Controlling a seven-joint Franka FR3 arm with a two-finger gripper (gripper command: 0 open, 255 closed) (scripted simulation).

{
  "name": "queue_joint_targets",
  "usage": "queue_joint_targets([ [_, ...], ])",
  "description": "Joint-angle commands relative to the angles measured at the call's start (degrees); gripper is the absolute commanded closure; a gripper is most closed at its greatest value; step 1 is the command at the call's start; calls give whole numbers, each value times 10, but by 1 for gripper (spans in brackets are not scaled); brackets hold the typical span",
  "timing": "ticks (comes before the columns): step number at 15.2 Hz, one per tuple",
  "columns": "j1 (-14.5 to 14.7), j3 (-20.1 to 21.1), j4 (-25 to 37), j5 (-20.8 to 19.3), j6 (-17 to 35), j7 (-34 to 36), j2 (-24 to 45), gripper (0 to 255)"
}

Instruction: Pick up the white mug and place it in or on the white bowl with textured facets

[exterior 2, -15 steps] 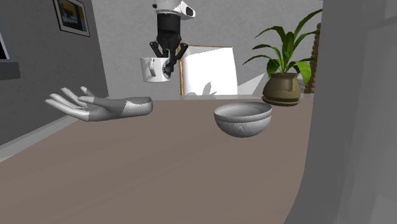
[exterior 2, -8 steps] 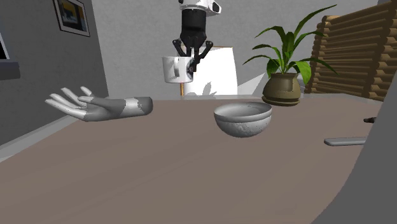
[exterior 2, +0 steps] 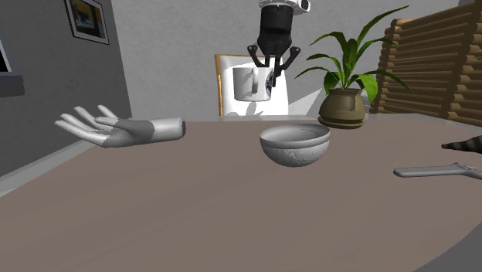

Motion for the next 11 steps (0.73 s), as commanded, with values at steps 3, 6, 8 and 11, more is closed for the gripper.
queue_joint_targets([
  [3,-23,-36,-36,-2,-3,-59,-36,255],
  [6,-39,-62,-50,-7,-7,-102,-52,255],
  [8,-50,-80,-57,-11,-10,-130,-59,255],
  [11,-55,-89,-79,-14,4,-144,-67,255],
])
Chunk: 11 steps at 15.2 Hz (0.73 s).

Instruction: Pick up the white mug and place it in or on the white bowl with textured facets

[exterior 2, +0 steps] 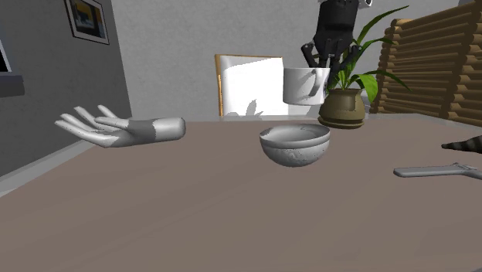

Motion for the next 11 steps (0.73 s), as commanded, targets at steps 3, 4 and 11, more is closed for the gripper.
queue_joint_targets([
  [3,-1,-1,-41,0,30,-4,-10,255],
  [4,-1,-1,-50,0,38,-4,-12,255],
  [11,-1,-1,-113,0,92,-6,-21,255],
])
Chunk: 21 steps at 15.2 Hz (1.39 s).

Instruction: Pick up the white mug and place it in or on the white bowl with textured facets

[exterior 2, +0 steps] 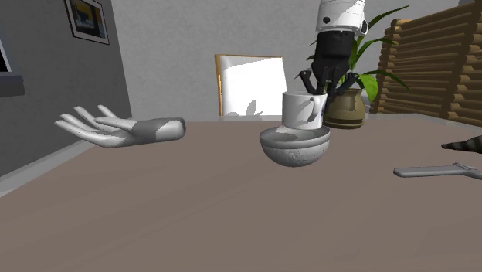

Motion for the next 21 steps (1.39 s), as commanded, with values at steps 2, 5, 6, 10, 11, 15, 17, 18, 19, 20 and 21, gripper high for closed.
queue_joint_targets([
  [2,0,0,-27,0,24,-1,-3,255],
  [5,0,0,-27,0,24,-1,-3,255],
  [6,0,0,-27,0,24,-1,-3,255],
  [10,0,0,-27,0,24,-1,-3,255],
  [11,0,0,-27,0,24,-1,-3,0],
  [15,0,0,-27,0,24,-1,-3,0],
  [17,0,-1,-6,0,5,-1,-1,0],
  [18,0,-1,16,-1,-14,-1,2,0],
  [19,0,-2,40,-1,-33,-1,6,0],
  [20,-1,-3,58,-1,-49,-1,9,0],
  [21,-1,-3,58,-1,-49,-1,9,0],
])
